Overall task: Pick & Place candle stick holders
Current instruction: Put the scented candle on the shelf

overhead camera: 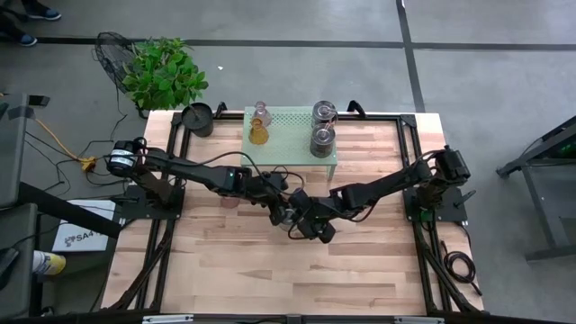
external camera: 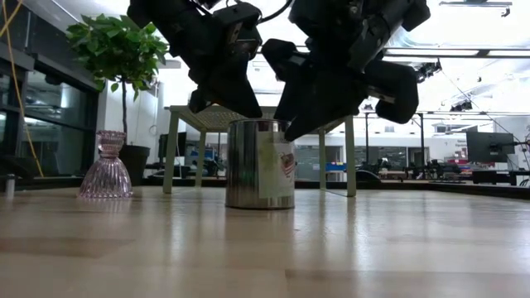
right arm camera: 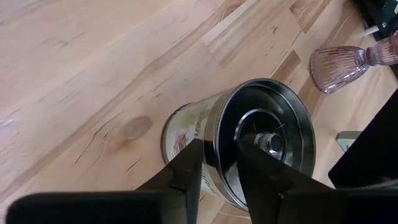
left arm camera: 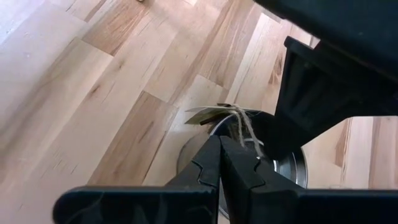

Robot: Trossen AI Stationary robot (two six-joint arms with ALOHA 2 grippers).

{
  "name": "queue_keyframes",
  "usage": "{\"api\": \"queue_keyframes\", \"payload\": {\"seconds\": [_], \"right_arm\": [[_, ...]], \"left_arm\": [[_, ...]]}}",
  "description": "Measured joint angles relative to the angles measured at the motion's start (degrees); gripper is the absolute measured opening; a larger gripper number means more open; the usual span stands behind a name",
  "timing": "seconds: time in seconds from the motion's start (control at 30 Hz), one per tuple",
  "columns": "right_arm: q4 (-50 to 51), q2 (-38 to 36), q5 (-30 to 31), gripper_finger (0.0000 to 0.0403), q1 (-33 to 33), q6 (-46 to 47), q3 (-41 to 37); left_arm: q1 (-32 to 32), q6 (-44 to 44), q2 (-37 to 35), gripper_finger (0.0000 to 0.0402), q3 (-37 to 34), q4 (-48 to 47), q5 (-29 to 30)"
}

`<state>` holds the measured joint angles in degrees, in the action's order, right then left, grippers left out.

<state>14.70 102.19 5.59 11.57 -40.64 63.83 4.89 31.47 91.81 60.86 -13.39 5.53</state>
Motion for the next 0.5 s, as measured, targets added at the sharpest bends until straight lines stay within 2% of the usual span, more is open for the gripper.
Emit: {"api": "queue_keyframes", "payload": {"seconds": [0.37,0.5], "right_arm": [[1.8,0.0,0.1,0.0054,0.0,0.2,0.0],[2.8,0.0,0.1,0.0023,0.1,0.2,0.0]], "left_arm": [[0.0,-0.8,-0.5,0.0001,0.6,-0.3,0.2],[0.0,-2.5,-1.0,0.0001,2.5,-0.1,0.2]]}}
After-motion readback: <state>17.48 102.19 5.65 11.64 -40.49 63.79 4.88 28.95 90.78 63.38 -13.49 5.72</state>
